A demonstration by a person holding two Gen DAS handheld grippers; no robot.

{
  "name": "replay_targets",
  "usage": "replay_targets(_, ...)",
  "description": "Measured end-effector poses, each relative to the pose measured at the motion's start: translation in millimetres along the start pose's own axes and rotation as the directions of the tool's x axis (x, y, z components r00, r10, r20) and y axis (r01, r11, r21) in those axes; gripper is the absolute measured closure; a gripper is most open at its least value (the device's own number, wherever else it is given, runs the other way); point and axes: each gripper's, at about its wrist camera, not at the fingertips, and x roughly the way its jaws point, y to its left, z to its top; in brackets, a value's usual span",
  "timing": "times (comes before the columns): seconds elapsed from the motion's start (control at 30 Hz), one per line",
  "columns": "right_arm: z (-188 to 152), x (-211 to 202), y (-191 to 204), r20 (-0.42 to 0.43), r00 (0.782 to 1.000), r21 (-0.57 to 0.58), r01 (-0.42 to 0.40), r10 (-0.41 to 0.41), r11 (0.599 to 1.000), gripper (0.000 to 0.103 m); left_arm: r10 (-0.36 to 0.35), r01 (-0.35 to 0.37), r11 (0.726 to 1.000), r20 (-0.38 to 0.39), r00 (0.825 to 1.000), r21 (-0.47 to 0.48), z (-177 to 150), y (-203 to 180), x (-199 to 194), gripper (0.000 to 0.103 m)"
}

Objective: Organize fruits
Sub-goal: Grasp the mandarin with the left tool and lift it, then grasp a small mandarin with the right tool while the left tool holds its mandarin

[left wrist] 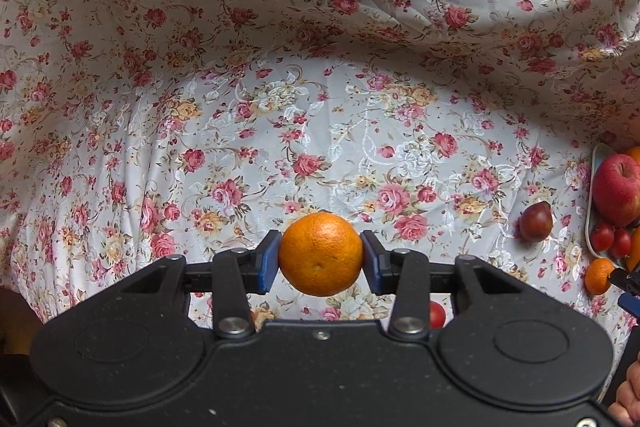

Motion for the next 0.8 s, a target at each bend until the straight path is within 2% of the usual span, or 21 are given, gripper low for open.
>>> replay_targets(0.13, -0.1, 0.2, -5.0, -0.009, 1.000, 0.024, -0.011, 0.012, 1.000, 0.066, 0.017, -0.018, 1.000, 0.005, 1.000, 0.006, 0.2, 2.3, 0.8, 0.053)
replay_targets(0.5, 1.4, 1.4, -9.3, -0.010, 0.999, 0.087, -0.043, 0.044, 0.995, 0.066, 0.003, -0.003, 1.000, -0.006, 1.000, 0.004, -0.4, 5.1, 2.6, 0.053)
replay_targets(0.7, -2.3, 2.2, -5.3, -0.001, 0.998, 0.068, -0.070, 0.070, 0.995, 0.065, 0.004, -0.004, 1.000, -0.012, 1.000, -0.003, -0.1, 6.9, 4.3, 0.053)
replay_targets(0.8, -2.7, 5.1, -1.8, -0.003, 0.997, 0.058, -0.078, 0.079, 0.995, 0.061, 0.002, -0.002, 1.000, -0.013, 1.000, -0.002, -0.5, 7.3, 4.5, 0.053)
